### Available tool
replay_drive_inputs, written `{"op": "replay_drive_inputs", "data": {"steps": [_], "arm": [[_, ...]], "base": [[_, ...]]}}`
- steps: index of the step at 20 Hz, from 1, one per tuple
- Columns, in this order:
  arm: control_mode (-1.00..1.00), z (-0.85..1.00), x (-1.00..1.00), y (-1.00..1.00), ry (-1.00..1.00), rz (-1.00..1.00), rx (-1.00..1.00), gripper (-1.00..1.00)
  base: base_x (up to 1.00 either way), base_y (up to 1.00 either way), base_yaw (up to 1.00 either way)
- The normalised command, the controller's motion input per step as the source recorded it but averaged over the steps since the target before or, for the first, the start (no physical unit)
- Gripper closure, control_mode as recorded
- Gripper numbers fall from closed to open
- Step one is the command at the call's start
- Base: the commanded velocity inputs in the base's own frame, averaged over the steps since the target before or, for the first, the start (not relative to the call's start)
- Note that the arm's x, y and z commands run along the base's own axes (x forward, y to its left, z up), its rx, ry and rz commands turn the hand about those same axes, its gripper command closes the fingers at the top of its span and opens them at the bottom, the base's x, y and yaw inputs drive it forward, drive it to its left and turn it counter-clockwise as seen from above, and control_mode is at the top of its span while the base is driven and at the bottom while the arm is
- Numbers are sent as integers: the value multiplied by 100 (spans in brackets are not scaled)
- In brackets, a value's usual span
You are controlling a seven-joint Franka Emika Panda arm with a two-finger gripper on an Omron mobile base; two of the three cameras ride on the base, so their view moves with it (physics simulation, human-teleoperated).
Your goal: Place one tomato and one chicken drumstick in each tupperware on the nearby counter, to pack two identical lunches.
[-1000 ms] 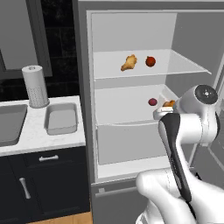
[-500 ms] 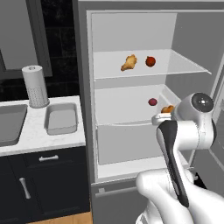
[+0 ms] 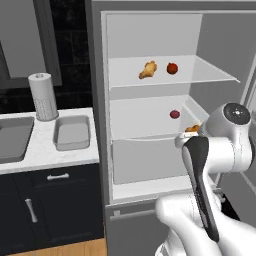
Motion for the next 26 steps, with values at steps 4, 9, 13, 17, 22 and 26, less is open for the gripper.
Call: {"op": "replay_drive_inputs", "data": {"steps": [4,9,13,17,22,26], "arm": [[100,0,0,0,0,0,0,100],[100,0,0,0,0,0,0,100],[100,0,0,0,0,0,0,100],[100,0,0,0,0,0,0,100],[100,0,0,0,0,0,0,100],[100,0,0,0,0,0,0,100]], "base": [[-65,76,12],[-44,100,11],[-16,100,6],[-2,100,-2],[14,91,-19],[50,64,-10]]}}
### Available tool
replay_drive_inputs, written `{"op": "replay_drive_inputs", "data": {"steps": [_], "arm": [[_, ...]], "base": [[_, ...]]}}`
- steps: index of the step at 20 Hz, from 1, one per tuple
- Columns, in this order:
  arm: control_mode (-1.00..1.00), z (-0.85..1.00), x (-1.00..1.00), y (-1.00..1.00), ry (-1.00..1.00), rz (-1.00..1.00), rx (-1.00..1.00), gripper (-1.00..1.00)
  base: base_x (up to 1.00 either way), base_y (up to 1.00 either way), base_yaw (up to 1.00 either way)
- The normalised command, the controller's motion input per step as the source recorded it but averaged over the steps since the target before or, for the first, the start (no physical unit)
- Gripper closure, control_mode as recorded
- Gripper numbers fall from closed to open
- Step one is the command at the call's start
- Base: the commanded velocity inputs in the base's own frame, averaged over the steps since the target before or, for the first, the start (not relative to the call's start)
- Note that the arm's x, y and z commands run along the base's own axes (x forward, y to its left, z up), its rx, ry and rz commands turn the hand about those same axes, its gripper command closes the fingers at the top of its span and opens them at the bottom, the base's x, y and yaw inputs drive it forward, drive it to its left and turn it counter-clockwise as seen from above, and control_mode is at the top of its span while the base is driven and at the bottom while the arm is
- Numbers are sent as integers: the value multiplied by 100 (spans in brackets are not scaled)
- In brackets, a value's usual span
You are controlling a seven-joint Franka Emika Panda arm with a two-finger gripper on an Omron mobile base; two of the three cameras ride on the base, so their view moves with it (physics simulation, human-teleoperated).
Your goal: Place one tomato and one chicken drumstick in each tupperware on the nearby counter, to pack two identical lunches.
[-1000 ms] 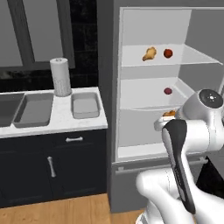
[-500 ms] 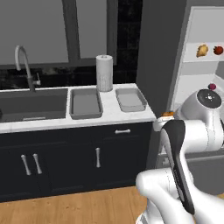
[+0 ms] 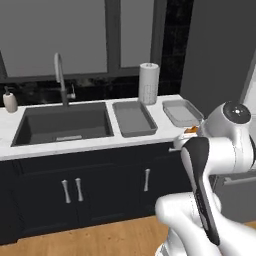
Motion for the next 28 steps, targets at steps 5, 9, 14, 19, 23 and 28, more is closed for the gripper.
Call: {"op": "replay_drive_inputs", "data": {"steps": [5,9,14,19,23,28], "arm": [[100,0,0,0,0,0,0,100],[100,0,0,0,0,0,0,100],[100,0,0,0,0,0,0,100],[100,0,0,0,0,0,0,100],[100,0,0,0,0,0,0,100],[100,0,0,0,0,0,0,100]], "base": [[60,28,0],[67,22,0],[46,34,-1],[41,65,0],[31,48,0],[41,-6,0]]}}
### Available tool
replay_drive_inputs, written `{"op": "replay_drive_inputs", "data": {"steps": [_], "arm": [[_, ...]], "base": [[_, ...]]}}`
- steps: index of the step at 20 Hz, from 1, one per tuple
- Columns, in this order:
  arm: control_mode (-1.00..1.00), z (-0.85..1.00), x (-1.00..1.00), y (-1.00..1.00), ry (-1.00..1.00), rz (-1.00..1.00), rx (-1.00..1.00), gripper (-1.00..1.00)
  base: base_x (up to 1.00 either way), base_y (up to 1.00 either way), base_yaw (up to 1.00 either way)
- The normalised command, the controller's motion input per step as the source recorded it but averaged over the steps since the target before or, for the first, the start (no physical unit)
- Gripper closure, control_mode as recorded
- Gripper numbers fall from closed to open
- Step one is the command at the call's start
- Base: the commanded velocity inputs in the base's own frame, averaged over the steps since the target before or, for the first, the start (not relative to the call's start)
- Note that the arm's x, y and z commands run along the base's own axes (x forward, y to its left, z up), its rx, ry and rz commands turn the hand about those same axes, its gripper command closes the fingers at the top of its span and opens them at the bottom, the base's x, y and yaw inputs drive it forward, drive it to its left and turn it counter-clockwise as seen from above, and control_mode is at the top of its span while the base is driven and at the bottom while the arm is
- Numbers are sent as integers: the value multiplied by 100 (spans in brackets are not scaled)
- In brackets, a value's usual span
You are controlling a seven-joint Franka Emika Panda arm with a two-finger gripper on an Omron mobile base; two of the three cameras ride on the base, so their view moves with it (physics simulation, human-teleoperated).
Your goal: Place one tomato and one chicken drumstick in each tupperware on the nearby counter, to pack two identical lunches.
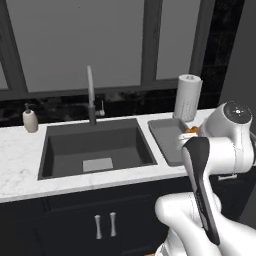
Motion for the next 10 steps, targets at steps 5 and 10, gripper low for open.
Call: {"op": "replay_drive_inputs", "data": {"steps": [5,10], "arm": [[100,0,0,0,0,0,0,100],[100,0,0,0,0,0,0,100]], "base": [[56,-34,0],[57,-25,0]]}}
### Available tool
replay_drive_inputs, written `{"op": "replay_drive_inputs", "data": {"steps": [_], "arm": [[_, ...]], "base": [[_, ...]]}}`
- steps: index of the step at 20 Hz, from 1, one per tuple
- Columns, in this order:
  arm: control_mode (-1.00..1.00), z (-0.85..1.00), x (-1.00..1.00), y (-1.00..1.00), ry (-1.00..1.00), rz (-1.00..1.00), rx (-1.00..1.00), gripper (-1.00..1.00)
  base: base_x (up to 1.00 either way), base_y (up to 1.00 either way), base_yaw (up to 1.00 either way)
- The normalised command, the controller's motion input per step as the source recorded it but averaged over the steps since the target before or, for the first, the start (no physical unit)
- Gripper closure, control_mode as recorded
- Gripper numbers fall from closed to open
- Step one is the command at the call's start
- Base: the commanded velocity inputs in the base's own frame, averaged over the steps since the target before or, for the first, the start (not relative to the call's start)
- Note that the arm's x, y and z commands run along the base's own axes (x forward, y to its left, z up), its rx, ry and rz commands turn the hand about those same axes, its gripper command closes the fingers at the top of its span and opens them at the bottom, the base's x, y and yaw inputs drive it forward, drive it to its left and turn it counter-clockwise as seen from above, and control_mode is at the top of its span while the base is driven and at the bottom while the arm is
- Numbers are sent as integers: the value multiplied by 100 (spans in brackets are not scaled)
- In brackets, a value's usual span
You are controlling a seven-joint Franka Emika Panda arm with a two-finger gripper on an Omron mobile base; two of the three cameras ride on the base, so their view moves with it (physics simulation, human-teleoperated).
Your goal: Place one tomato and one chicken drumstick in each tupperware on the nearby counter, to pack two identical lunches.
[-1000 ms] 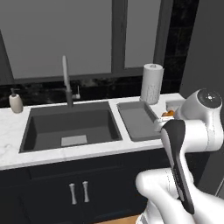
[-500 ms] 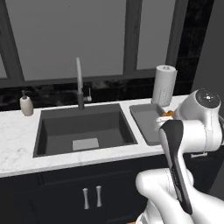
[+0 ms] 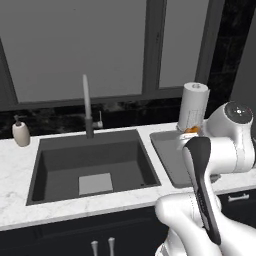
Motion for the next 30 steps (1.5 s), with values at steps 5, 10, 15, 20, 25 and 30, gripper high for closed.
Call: {"op": "replay_drive_inputs", "data": {"steps": [5,10,15,20,25,30], "arm": [[100,0,0,0,0,0,0,100],[100,0,0,0,0,0,0,100],[-100,-15,72,-29,0,0,5,100],[-100,-36,78,-33,9,0,2,100],[-100,-74,80,-54,18,0,0,100],[-100,-82,53,-22,14,0,0,100]], "base": [[57,-2,0],[51,-8,0],[0,0,0],[0,0,0],[0,0,0],[0,0,0]]}}
